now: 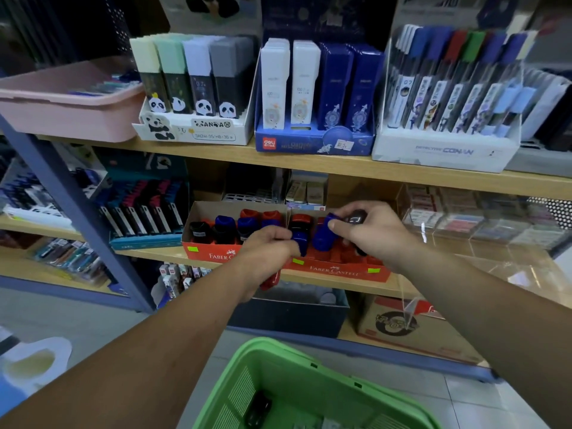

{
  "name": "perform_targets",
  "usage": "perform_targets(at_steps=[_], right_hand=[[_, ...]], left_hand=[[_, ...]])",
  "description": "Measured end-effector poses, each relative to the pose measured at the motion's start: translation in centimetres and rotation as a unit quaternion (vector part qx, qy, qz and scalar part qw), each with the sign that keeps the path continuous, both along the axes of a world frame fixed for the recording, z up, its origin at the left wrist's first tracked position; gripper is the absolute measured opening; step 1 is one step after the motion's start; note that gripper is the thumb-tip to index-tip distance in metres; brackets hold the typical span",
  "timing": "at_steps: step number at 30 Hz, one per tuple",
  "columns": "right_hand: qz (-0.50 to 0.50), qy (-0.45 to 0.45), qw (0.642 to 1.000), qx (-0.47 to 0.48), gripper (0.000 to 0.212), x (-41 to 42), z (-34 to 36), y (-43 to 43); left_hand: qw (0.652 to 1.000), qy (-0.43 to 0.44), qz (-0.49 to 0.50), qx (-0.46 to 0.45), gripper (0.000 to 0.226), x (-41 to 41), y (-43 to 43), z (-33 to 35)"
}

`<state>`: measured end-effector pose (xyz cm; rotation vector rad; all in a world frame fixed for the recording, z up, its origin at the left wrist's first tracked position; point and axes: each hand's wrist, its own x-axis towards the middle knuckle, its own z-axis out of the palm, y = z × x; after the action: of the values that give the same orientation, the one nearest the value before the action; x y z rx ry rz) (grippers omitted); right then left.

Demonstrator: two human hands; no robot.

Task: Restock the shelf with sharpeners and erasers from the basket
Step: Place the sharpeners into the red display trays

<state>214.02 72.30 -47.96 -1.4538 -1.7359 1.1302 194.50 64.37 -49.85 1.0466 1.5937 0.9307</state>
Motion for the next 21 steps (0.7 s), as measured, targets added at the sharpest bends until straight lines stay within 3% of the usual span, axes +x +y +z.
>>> perform_targets(at_steps=[4,8,12,15,18,21], right_hand=[[0.002,-0.08,0.996,0.048,0.018,0.4,-1.2,0.0],[0.039,-0.175,0.983,0.046,0.025,-0.3,-1.9,0.0],[0.067,-0.261,0.959,0.084,0.032,-1.2,-2.3,-0.4],[0.058,-0.291,0.947,0.126,0.032,-1.6,-1.7,-1.0],[0.026,-0.264,0.948,0.175,0.034,-1.8,-1.1,-1.7],[0.013,-0.106,0.99,0.087,0.037,-3.1,-0.3,-2.5]], left_hand=[[0.996,-0.079,-0.026,-0.045,0.049,-0.8,-0.6,0.4],[0.995,-0.099,-0.015,0.01,0.064,-1.4,-1.0,0.1],[0.998,-0.041,0.044,0.012,0.054,-2.3,-1.0,-0.3],[0.999,-0.031,0.035,-0.003,0.043,-3.0,-1.5,-0.2],[0.996,-0.046,-0.036,-0.06,0.043,-3.2,-2.6,-0.3],[0.993,0.041,-0.082,-0.072,0.049,-3.7,-3.3,-1.6]])
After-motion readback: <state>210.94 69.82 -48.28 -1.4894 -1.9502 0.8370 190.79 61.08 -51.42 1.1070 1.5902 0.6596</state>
